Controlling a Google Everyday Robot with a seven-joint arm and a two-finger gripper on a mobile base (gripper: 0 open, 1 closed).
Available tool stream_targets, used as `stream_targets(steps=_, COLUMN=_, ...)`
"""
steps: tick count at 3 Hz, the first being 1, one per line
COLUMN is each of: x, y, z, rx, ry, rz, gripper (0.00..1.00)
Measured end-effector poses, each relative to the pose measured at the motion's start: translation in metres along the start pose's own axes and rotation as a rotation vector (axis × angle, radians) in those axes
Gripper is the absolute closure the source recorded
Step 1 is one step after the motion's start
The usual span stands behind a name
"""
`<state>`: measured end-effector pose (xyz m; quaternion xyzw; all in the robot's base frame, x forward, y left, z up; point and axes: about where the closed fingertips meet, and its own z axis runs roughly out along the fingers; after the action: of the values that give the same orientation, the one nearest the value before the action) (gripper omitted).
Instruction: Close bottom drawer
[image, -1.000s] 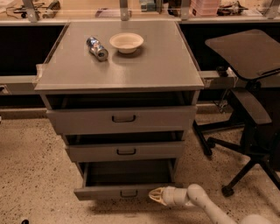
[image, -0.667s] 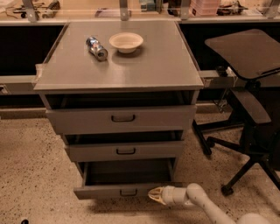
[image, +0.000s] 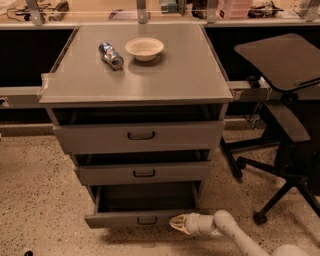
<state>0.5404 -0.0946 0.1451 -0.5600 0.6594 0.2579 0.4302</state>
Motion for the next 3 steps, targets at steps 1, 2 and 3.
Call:
stream_targets(steps=1, x=0.0, y=0.0, z=0.0, rx=0.0, ry=0.0, rz=0.0, gripper=0.27)
stream_targets(steps=2, x=0.0, y=0.0, z=0.0, rx=0.0, ry=0.0, rz=0.0, gripper=0.04)
stream_targets(steps=3, x=-0.0001, y=0.0001, z=0.0002, rx=0.0, ry=0.0, rz=0.0, gripper=0.0)
